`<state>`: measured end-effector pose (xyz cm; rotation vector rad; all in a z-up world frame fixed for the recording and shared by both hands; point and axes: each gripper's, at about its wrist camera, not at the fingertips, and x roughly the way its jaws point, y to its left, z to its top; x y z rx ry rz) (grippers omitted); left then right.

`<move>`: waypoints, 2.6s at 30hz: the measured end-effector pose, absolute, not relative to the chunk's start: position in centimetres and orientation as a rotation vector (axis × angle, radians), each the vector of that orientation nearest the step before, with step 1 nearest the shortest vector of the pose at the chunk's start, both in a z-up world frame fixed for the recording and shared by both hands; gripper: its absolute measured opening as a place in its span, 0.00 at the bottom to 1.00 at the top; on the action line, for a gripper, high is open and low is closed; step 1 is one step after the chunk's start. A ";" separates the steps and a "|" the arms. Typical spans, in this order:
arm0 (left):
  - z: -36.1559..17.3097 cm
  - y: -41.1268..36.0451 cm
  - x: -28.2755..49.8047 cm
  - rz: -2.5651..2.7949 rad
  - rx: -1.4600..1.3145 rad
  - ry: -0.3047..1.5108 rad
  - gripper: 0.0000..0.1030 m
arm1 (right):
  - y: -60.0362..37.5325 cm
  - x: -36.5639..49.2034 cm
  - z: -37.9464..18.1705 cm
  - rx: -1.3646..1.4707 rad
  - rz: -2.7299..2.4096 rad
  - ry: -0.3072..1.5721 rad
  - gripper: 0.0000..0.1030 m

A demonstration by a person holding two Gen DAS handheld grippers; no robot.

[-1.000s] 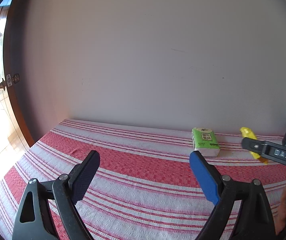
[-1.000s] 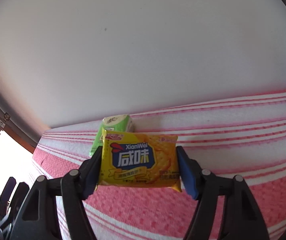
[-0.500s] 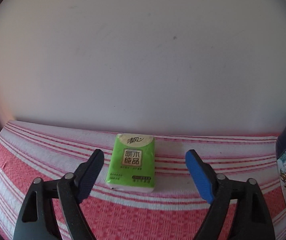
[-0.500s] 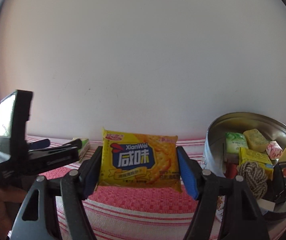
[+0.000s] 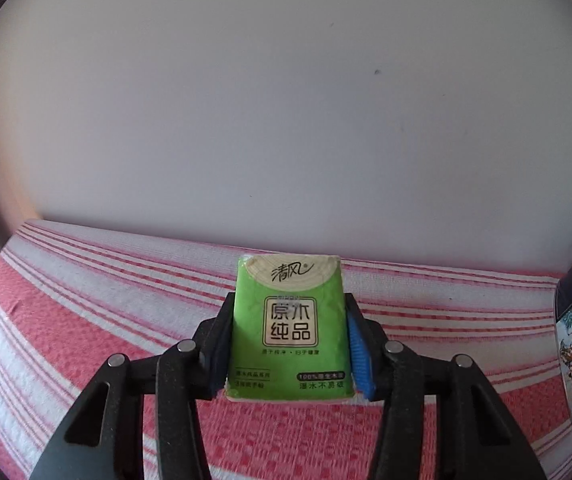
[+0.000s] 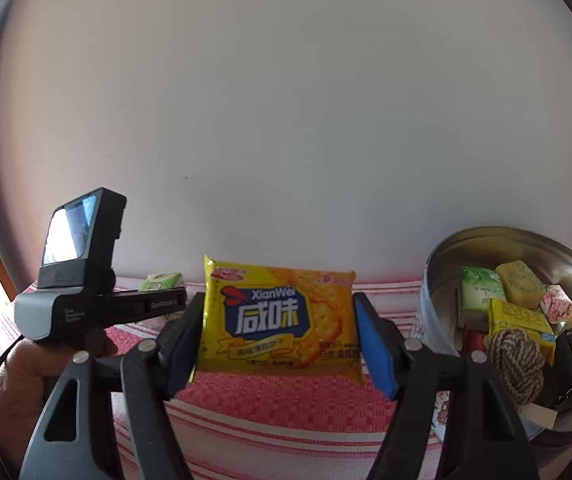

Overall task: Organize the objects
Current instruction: 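Grasp the yellow XianWei packet with the right tool while the left tool grasps the green tissue pack, then carry the green tissue pack and yellow packet toward the tin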

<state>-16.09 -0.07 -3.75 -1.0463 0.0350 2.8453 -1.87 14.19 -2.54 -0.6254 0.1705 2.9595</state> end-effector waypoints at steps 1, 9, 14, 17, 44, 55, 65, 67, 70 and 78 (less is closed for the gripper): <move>-3.5 0.0 -14.7 2.871 -1.010 0.058 0.50 | 14.2 -1.8 -2.4 -0.611 2.956 0.163 0.69; -2.4 -0.9 -7.1 2.974 -0.853 0.124 0.50 | 12.7 -0.6 -1.7 -0.472 2.926 0.071 0.69; -2.1 -0.9 -4.7 2.978 -0.837 0.043 0.50 | 13.0 3.0 -1.3 -0.451 2.914 0.067 0.70; -2.0 -0.2 -2.9 2.976 -0.818 0.049 0.50 | 12.5 5.9 -1.9 -0.440 2.909 0.073 0.70; -0.3 0.6 4.8 2.990 -0.624 0.087 0.50 | 10.9 11.9 -1.8 -0.425 2.881 0.050 0.70; -0.3 0.6 5.6 2.995 -0.602 0.087 0.50 | 10.8 13.2 -1.5 -0.431 2.876 0.034 0.70; -0.3 0.9 6.1 3.008 -0.619 0.086 0.50 | 11.8 14.0 -1.2 -0.407 2.864 -0.002 0.70; -0.3 1.0 6.2 3.010 -0.625 0.082 0.50 | 12.3 14.0 -1.2 -0.406 2.865 0.009 0.70; -0.4 1.0 6.3 3.000 -0.641 0.080 0.50 | 12.7 14.1 -1.1 -0.406 2.869 0.003 0.70; -0.6 2.0 6.6 2.972 -0.666 0.072 0.50 | 13.5 14.7 -1.1 -0.386 2.874 -0.070 0.70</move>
